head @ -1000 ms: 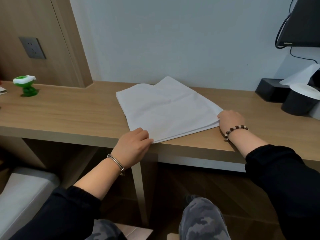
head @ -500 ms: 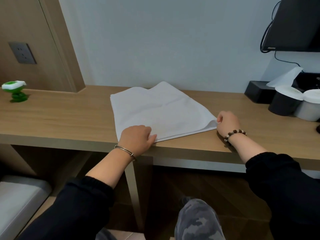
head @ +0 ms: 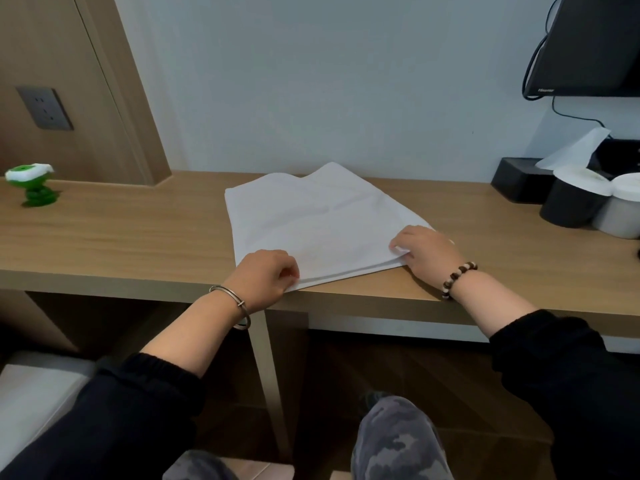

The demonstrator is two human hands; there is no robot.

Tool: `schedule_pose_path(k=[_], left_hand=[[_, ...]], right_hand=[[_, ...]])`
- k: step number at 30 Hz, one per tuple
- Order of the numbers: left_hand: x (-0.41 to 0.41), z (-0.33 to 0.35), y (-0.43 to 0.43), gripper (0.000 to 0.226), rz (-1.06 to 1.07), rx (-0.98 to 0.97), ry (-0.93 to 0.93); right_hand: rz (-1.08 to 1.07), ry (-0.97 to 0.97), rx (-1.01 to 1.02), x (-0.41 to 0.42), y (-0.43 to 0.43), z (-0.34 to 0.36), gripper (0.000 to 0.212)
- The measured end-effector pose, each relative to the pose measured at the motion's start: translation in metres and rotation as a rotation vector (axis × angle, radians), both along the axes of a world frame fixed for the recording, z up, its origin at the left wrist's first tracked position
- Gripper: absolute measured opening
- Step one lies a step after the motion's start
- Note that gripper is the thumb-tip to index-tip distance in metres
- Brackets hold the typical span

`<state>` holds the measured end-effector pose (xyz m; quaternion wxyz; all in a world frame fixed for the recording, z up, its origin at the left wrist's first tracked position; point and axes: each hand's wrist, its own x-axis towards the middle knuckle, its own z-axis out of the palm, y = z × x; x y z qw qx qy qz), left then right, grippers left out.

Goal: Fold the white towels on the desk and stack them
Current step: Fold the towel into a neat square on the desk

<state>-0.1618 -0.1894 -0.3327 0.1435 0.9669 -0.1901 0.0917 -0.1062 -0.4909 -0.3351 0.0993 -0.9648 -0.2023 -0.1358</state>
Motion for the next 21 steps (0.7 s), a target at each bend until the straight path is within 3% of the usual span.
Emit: schedule_pose_path(k=[12,17,21], left_hand=[[-0.018,0.001,-0.005,0.015,-0.209,0.218,-0.308],[-0.015,-0.008,-0.001,0.013,-0.177,0.199,-0.222],[-0.009,-0.011,-0.003,0.015,-0.144,0.255,-0.19]], right_hand=[[-0.043,0.128,-0.02,-0.006,0.024,-0.002,0.026],[-0.07,0.09,-0.026,-0.013,0.028,0.001,0.016],[-0.033,0.041,-0.027,-0.021,0.023,0.002,0.022]])
